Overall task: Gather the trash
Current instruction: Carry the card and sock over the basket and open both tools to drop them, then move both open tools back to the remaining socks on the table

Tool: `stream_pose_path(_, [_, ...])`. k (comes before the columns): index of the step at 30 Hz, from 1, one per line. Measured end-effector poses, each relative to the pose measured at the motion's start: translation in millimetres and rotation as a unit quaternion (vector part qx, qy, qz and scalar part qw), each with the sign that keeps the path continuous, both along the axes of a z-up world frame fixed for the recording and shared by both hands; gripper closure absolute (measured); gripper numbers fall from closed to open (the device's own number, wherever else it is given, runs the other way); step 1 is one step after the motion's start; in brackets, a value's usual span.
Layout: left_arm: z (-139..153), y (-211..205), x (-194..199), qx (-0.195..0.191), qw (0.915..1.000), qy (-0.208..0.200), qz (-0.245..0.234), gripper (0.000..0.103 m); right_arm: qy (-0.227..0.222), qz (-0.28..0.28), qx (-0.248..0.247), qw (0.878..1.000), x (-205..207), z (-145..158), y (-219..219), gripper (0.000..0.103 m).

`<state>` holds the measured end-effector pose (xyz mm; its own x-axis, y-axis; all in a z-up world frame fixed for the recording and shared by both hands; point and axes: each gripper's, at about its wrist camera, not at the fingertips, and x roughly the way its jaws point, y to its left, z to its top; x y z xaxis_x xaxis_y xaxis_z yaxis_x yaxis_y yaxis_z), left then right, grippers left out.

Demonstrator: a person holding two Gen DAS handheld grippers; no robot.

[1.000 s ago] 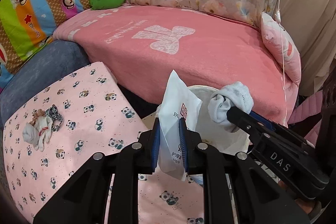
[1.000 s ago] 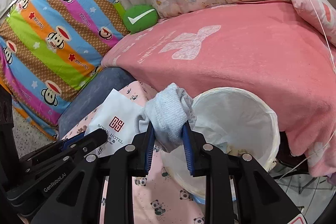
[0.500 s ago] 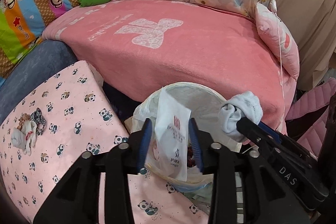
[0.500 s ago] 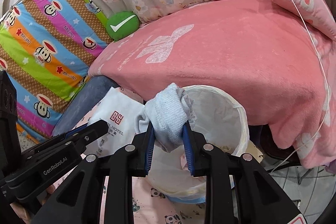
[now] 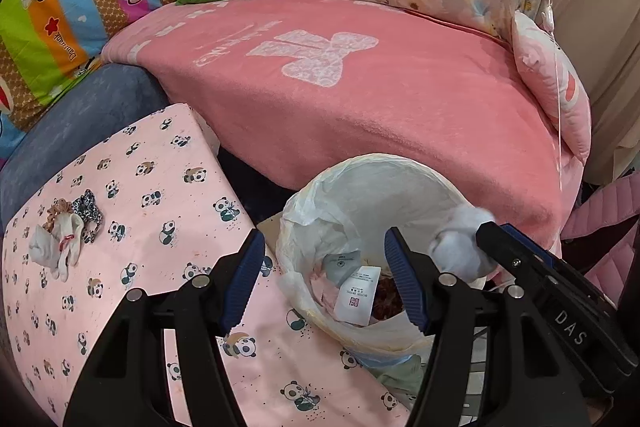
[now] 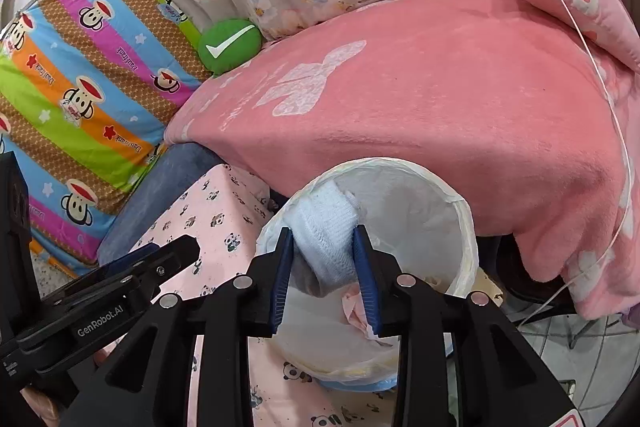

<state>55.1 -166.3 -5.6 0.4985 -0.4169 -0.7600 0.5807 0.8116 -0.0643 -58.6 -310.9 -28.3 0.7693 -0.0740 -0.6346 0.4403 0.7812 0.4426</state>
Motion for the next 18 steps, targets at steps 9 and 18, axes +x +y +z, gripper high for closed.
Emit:
stream_pose_path(9, [0,10,0,-0.004,1.0,0.003,0.007,0.044,0.001,0.008,-0.009,1.0,5,3,10,0.064])
stream_pose_path(18, [-1,26,1,-0.009,0.9997,0.006,0.021,0.044,0.005,0.025,-0.019,0.999,12,5,27,0.064])
